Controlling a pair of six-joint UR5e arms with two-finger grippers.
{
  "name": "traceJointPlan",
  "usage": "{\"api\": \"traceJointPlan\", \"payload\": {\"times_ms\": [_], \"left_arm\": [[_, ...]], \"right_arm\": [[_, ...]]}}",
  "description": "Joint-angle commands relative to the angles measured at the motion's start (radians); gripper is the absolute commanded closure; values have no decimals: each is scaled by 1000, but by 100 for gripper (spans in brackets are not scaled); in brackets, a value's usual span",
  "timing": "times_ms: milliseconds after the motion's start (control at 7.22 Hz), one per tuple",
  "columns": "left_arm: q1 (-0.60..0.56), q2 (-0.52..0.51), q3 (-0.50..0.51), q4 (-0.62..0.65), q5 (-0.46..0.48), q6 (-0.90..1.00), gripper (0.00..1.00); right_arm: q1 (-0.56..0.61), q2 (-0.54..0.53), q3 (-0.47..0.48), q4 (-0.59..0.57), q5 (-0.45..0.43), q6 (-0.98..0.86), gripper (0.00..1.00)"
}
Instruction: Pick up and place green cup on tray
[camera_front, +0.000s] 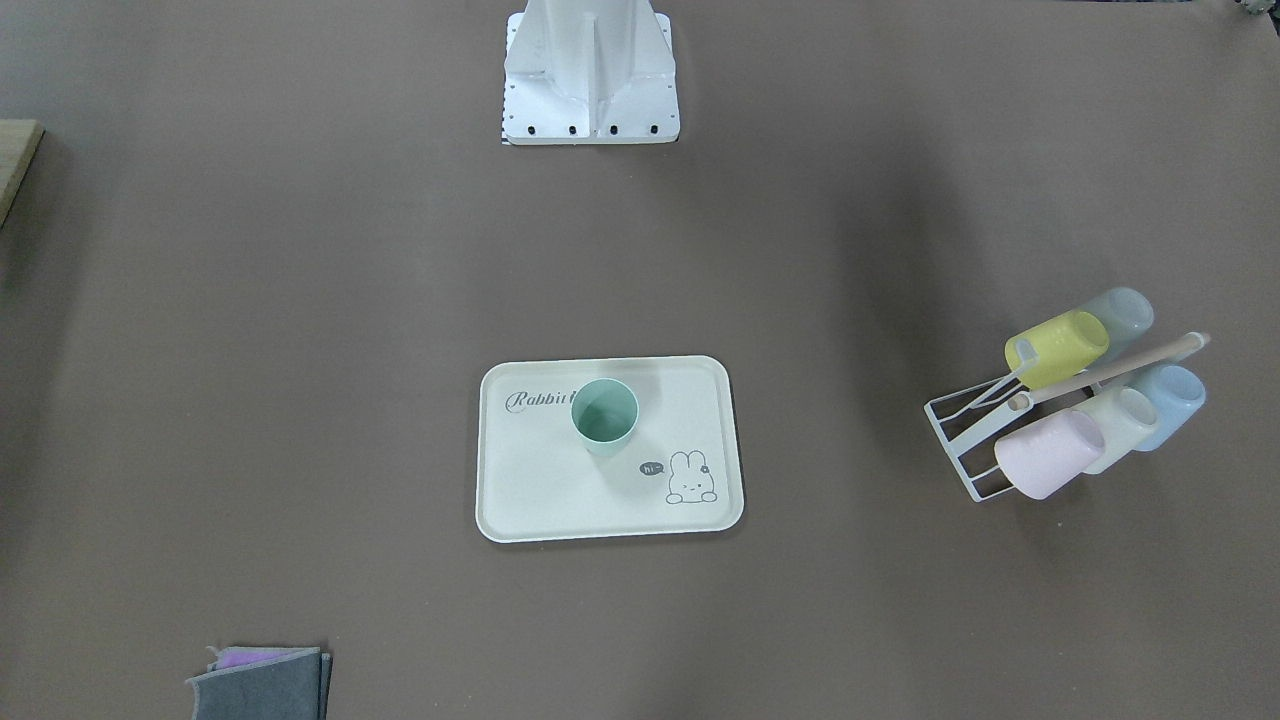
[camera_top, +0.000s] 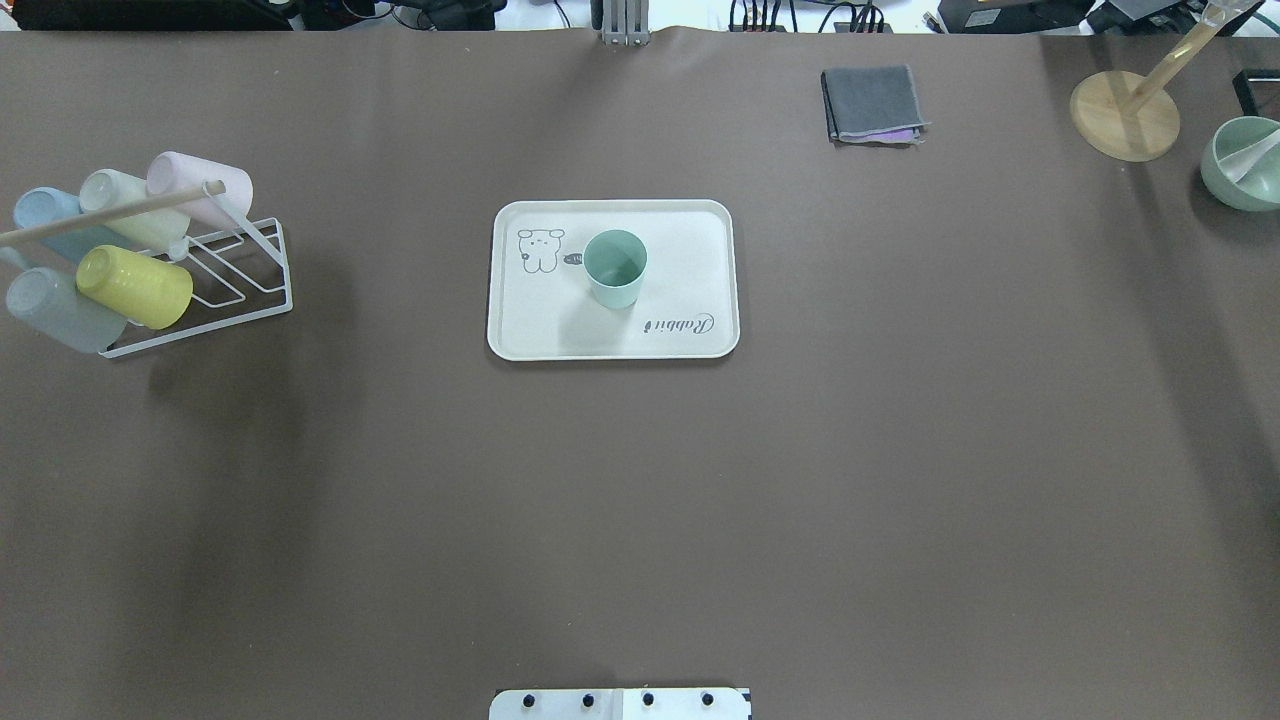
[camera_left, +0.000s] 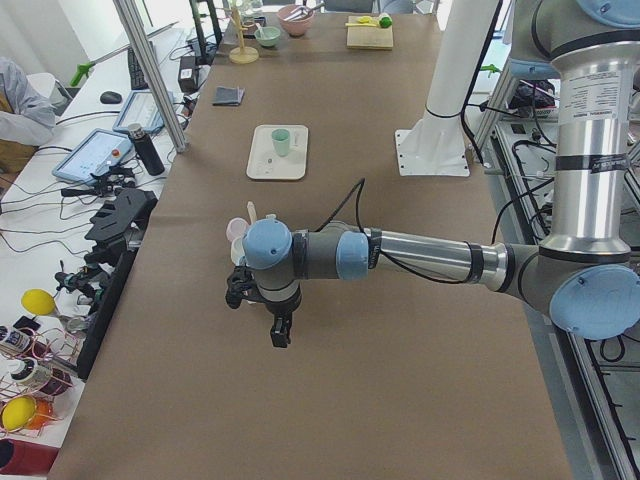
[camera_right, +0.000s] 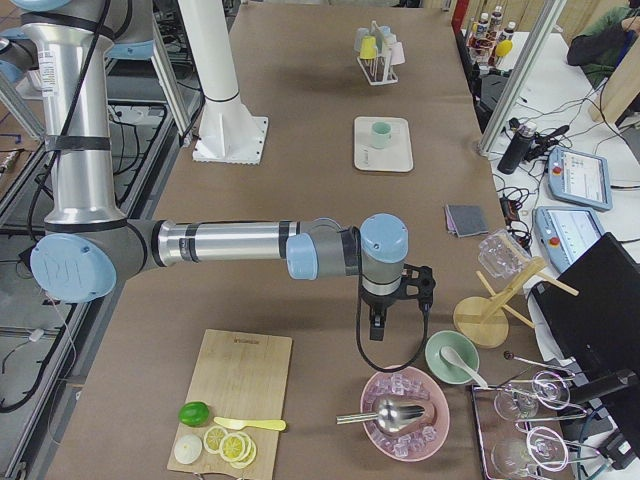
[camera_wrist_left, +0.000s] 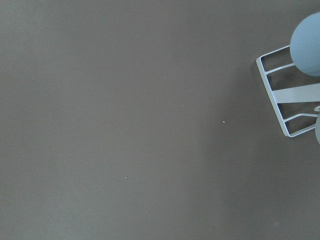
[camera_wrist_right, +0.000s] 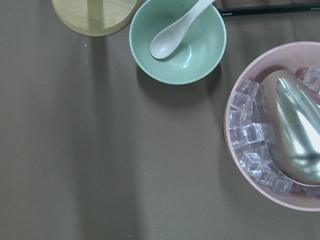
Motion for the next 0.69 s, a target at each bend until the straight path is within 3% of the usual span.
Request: {"api": "traceJointPlan", "payload": {"times_ms": [0, 554], "left_arm": [[0, -21, -17, 3, -3, 2, 1], [-2, -3, -42, 3, -10, 3, 1]], "right_arm": [[0, 1, 0, 1, 0, 0, 0], [0, -2, 1, 1, 0, 0, 0]]}}
